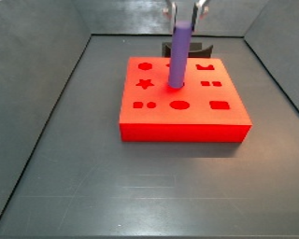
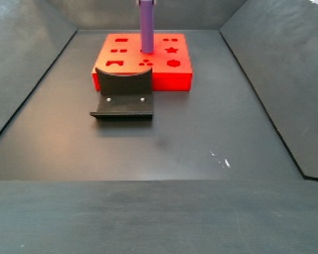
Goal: Insert the round object.
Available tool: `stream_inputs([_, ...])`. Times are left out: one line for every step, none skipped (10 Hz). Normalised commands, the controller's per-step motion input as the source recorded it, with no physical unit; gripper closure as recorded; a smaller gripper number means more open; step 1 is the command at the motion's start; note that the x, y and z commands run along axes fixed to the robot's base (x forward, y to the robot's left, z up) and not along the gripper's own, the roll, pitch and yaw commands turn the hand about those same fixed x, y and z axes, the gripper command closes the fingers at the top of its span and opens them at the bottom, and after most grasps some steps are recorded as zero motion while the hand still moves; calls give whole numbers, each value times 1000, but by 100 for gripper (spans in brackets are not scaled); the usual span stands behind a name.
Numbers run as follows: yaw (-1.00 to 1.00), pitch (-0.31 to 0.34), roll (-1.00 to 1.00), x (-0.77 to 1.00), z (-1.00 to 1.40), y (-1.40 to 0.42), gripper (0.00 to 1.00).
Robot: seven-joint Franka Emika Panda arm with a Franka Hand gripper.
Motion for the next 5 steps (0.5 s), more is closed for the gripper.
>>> stream_inputs([0, -90, 97, 0, -563, 0, 100])
stream_inputs([0, -104, 120, 0, -637, 0, 100])
stream_inputs([0, -114, 119, 0, -649, 0, 100])
stream_inputs([0, 0, 111, 0, -180, 0, 100])
stream_inputs([0, 0, 0, 0, 0, 0, 100])
